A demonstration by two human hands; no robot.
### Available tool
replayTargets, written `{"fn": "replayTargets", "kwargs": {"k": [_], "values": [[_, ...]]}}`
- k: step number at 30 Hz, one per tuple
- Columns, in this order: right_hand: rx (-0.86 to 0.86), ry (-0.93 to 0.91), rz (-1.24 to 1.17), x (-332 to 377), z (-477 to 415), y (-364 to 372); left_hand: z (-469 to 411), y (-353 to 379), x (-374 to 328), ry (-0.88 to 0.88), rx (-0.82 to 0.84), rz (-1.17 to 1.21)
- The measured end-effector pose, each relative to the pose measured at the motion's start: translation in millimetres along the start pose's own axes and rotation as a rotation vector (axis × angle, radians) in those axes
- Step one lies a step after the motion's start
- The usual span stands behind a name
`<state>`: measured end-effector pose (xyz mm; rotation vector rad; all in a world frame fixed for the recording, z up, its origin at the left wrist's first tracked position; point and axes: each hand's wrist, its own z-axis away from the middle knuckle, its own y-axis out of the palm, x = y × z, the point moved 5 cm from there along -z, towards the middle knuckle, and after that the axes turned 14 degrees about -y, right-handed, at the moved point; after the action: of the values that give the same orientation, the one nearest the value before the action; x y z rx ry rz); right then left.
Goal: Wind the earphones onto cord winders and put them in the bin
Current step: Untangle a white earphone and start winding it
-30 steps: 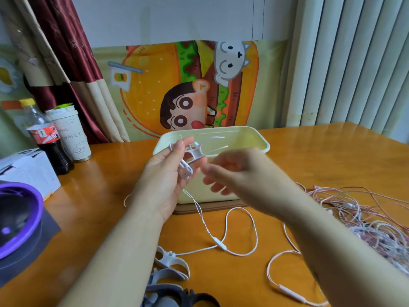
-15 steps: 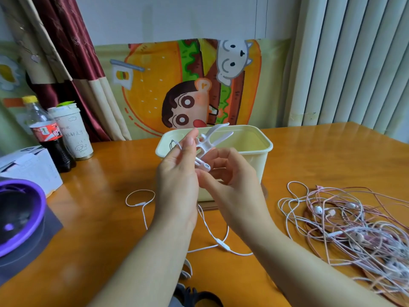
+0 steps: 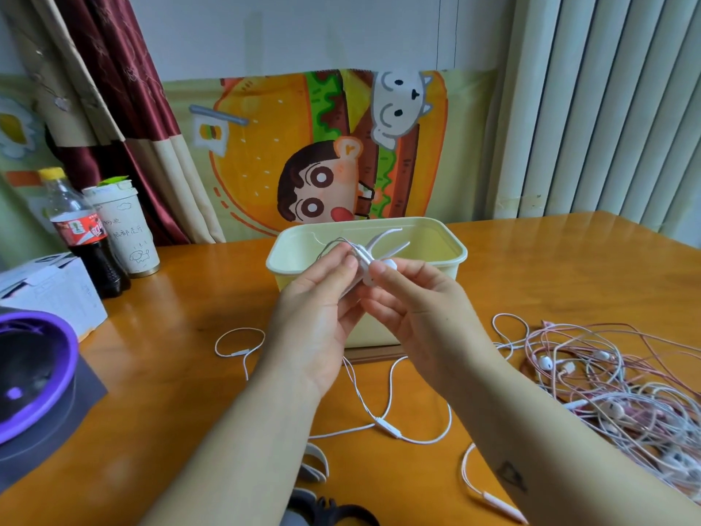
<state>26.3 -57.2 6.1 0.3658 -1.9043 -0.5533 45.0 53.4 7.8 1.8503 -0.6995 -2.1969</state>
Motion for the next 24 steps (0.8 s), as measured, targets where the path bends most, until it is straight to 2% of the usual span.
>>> {"fn": "replayTargets", "kwargs": {"k": [5, 10, 12, 17, 24], "values": [[0.052, -0.011, 0.053, 3.2, 0.8, 2.6, -0.8, -7.3, -6.6, 0.026, -0.036, -0.178], [0.116, -0.165, 0.332, 12.9, 2.1, 6.5, 0.2, -13.2, -17.7, 0.113, -0.079, -0.298], [0.146, -0.221, 0.399, 15.9, 2.8, 8.0, 0.0, -14.7, -20.1, 0.142, -0.105, -0.307], [0.155, -0.236, 0.386, 17.6, 1.5, 7.4, -0.4, -16.8, -23.2, 0.178, -0.155, -0.309], [0.193, -0.402, 0.606, 27.2, 1.4, 9.4, 0.9, -16.7, -23.8, 0.205, -0.195, -0.352]]}}
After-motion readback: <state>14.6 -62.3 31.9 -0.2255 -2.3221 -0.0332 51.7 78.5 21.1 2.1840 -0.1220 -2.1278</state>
